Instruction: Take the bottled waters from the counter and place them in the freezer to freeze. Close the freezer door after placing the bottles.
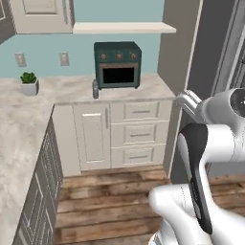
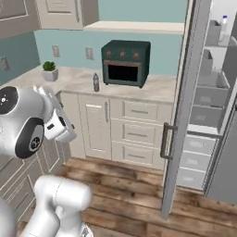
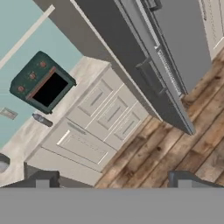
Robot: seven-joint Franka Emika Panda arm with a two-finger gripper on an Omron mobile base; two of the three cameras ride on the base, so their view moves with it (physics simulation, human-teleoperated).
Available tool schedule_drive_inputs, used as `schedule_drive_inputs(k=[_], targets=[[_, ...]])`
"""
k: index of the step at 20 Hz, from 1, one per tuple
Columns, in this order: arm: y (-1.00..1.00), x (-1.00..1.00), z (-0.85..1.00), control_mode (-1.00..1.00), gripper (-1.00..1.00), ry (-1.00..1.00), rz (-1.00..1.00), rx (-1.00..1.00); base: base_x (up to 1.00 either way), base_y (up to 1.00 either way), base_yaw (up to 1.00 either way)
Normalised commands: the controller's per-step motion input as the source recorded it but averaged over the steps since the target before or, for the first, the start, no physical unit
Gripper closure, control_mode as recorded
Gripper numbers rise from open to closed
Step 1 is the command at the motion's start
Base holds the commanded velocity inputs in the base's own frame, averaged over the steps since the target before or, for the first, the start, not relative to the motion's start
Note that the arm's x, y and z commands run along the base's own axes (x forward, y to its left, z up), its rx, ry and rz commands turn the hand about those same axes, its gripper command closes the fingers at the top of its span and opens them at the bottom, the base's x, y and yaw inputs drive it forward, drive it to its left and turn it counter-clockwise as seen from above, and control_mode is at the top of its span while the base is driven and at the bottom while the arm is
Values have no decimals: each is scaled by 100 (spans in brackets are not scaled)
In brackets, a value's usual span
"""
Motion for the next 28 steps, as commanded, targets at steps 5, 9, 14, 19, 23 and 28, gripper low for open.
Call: schedule_drive_inputs(k=[5,9,14,19,23,28], targets=[[0,0,0,100,-100,0,0,0,100,37,-10],[0,0,0,100,-100,0,0,0,100,-6,-11],[0,0,0,100,-100,0,0,0,100,25,-10],[0,0,0,100,-100,0,0,0,100,45,-3],[0,0,0,100,-100,0,0,0,99,3,-10],[0,0,0,100,-100,0,0,0,69,1,-11]])
